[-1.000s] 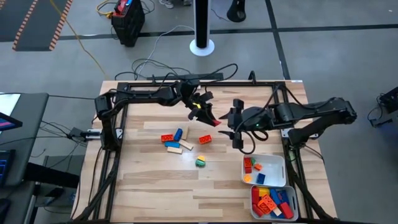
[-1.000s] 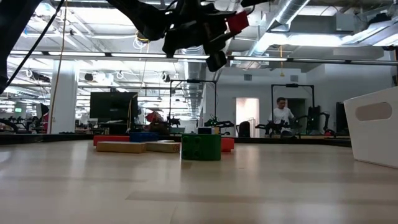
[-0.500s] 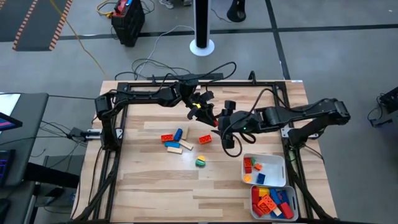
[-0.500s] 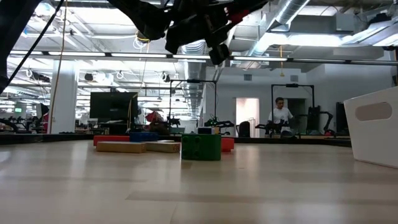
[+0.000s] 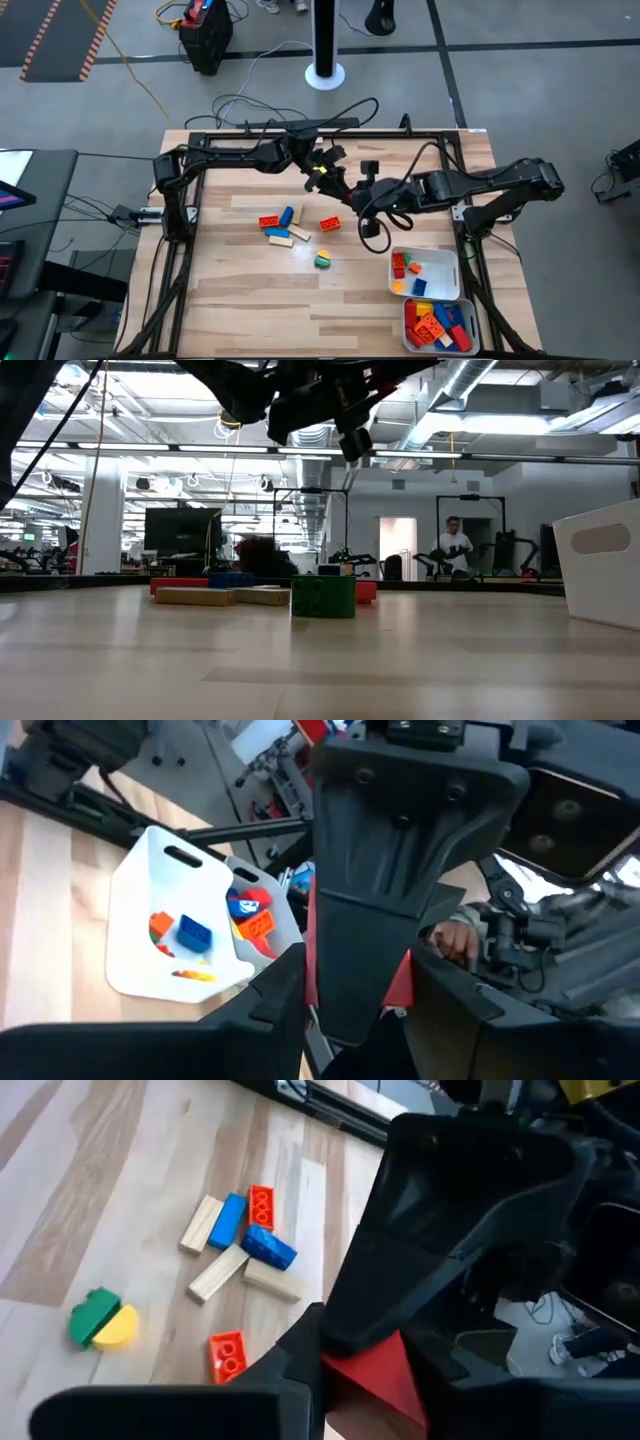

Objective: Sort blocks by size
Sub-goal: Put the small red block into the white bin, then put the big orange game piece into the gray bin

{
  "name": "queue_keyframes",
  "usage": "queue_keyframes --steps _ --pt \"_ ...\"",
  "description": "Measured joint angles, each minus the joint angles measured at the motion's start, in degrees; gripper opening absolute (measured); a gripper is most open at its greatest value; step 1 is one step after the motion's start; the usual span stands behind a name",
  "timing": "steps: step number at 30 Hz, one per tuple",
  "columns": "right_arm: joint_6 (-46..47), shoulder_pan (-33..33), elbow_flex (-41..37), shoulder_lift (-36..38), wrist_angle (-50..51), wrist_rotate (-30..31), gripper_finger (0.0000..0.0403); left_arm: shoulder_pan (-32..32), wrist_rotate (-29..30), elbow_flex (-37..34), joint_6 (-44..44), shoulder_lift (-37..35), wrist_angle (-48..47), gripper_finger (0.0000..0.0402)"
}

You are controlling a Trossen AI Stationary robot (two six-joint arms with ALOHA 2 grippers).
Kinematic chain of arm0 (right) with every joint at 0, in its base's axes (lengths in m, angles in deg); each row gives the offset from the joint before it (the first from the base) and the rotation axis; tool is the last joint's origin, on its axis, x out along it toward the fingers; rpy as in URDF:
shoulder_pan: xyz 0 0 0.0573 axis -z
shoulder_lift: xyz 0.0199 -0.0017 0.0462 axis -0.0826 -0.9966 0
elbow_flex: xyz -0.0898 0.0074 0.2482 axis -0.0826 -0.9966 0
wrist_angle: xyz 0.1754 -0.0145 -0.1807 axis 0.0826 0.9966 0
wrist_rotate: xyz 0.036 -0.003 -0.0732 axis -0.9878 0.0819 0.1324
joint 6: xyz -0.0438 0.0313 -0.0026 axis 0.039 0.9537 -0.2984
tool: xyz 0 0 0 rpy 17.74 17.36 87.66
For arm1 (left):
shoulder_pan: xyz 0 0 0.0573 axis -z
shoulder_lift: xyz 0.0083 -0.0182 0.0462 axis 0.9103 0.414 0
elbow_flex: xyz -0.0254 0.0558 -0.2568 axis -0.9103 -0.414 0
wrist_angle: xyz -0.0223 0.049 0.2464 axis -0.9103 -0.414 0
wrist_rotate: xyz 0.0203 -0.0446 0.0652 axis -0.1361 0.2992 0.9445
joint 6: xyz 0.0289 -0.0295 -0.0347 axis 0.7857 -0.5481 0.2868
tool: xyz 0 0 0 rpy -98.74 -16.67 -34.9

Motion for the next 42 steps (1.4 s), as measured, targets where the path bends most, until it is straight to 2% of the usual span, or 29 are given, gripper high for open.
queue_keyframes --steps 3,7,10,14,19,22,25,27,31,33,37,40,42 --pt "2.7 -0.22 0.04 0.36 2.81 -0.03 0.0103 0.04 1.51 0.0 -1.43 0.02 -0.14 0.0149" --pt "9.97 -0.47 -0.03 1.69 7.63 -1.14 0.0103 -2.01 1.49 0.0 -1.62 0.02 -0.27 0.02" --pt "16.32 -1.11 0.0 3.07 8.69 -4.33 0.0103 -4.02 0.28 0.02 -1.58 -0.04 -1.3 0.0236" --pt "32.58 -1.8 0.02 3.87 14.84 -13.48 0.0103 -6.66 -0.28 0.0 1.39 -0.02 -7.28 0.026" --pt "55.35 -3.66 -0.13 1.69 29.95 -26.85 0.011 -8.41 1.33 0.02 14.29 -0.02 -22.48 0.0264" --pt "61.5 -7.06 -2.42 1.04 34.25 -32.77 0.012 -8.23 8.26 0.02 26.43 -0.02 -36.02 0.0264" --pt "65.08 -10.68 -6.07 1.03 32.77 -35.73 0.0114 -7.89 19.29 0.0 35.0 -0.02 -47.44 0.0265" --pt "66.66 -13.15 -9.18 1.01 30.96 -37.39 0.0104 -7.51 25.72 0.0 39.69 -0.02 -53.29 0.0265" --pt "70.35 -16.14 -14.91 1.01 26.4 -39.33 0.0106 -5.6 33.17 0.0 47.33 -0.57 -62.17 0.0265" --pt "72.03 -16.38 -17.02 1.01 26.36 -39.26 0.0128 -4.18 36.29 0.0 49.99 -1.33 -64.94 0.0265" --pt "71.12 -15.66 -18.1 0.96 27.67 -39.41 0.0201 -0.38 39.74 0.0 52.09 -1.53 -68.9 0.0265" --pt "67.97 -14.21 -17.82 1.18 29.32 -41.54 0.0245 3.4 41.06 0.0 50.2 -1.47 -67.99 0.0265" --pt "66.6 -12.64 -16.31 1.29 32.72 -41.85 0.026 6.28 44.63 0.0 49.26 -1.49 -65.56 0.0265"
